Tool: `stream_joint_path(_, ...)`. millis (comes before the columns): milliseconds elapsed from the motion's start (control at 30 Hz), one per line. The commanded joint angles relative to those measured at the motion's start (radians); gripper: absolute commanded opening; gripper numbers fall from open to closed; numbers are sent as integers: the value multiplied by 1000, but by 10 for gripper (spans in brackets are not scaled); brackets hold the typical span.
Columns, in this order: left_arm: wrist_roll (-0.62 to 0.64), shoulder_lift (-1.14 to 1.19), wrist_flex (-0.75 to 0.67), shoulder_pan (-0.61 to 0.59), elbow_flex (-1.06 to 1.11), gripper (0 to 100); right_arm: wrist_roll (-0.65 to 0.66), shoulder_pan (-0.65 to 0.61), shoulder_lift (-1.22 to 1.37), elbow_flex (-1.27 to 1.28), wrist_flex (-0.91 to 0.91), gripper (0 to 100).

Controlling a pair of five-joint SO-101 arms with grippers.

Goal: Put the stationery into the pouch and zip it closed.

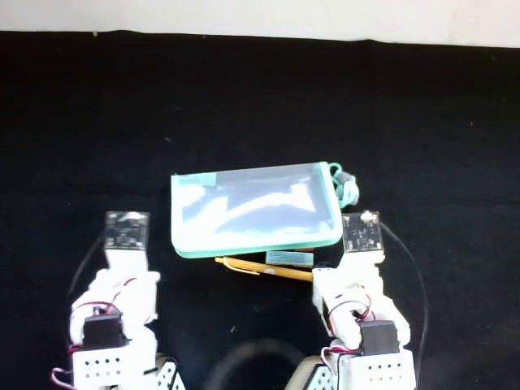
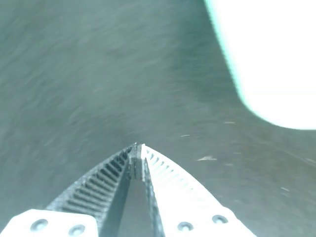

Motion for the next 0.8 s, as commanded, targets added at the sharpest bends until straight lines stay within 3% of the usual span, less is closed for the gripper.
stream_joint_path(0, -163, -5, -38, 30, -96, 14, 313, 162, 5, 113, -27, 148)
stream_joint_path(67, -270, -5, -40, -4, -188, 14, 396, 317, 5, 70, -51, 214)
stream_joint_path(167, -328, -5, -44, -91, -366, 14, 404, 541, 5, -42, -120, 266)
stream_joint_path(300, -331, -4, -15, -124, -622, 14, 400, 642, 5, -242, -136, 268)
stream_joint_path(433, -331, -2, 77, -124, -812, 14, 348, 578, 18, -481, -64, 268)
stream_joint_path(567, -330, 31, 91, -124, -957, 14, 259, 371, 58, -768, 110, 268)
stream_joint_path(767, -207, 433, 95, -113, -1323, 14, 218, 151, 475, -1313, 302, 268)
